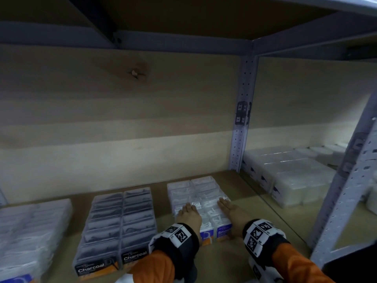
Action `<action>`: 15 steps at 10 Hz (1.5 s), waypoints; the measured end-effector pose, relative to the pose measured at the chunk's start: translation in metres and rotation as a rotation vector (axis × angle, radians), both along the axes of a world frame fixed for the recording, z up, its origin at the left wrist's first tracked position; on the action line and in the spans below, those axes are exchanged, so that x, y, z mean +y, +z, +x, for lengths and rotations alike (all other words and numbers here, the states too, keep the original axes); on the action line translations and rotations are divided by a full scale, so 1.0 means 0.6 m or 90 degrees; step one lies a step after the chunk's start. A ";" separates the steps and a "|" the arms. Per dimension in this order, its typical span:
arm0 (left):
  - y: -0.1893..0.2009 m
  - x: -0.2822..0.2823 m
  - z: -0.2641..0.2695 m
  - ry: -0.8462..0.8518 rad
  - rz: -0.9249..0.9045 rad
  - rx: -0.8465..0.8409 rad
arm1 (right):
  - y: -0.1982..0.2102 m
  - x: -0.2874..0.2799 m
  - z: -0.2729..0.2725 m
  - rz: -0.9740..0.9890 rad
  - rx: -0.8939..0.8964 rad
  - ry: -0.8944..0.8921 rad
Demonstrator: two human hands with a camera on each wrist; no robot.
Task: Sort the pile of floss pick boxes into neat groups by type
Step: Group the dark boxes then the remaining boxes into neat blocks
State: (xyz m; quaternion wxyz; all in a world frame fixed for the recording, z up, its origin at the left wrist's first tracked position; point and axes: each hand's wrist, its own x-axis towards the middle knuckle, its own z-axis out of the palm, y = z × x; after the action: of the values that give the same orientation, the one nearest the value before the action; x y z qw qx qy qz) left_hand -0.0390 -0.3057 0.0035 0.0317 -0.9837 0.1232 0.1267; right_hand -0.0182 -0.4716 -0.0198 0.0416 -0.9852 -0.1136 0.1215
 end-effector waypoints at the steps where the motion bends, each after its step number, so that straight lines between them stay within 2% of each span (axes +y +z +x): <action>1: 0.001 0.000 0.000 -0.006 0.010 0.004 | 0.000 0.000 0.001 -0.001 0.001 -0.002; 11: 0.010 -0.001 0.002 0.026 -0.023 0.011 | -0.002 0.003 0.007 -0.008 -0.015 0.002; 15: 0.006 0.002 0.002 0.017 -0.028 -0.021 | 0.001 0.001 -0.001 0.000 -0.019 0.003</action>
State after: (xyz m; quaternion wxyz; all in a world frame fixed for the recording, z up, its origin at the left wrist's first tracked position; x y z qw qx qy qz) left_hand -0.0378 -0.3047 0.0069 0.0107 -0.9877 0.1120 0.1083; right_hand -0.0188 -0.4712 -0.0193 0.0391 -0.9866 -0.1169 0.1067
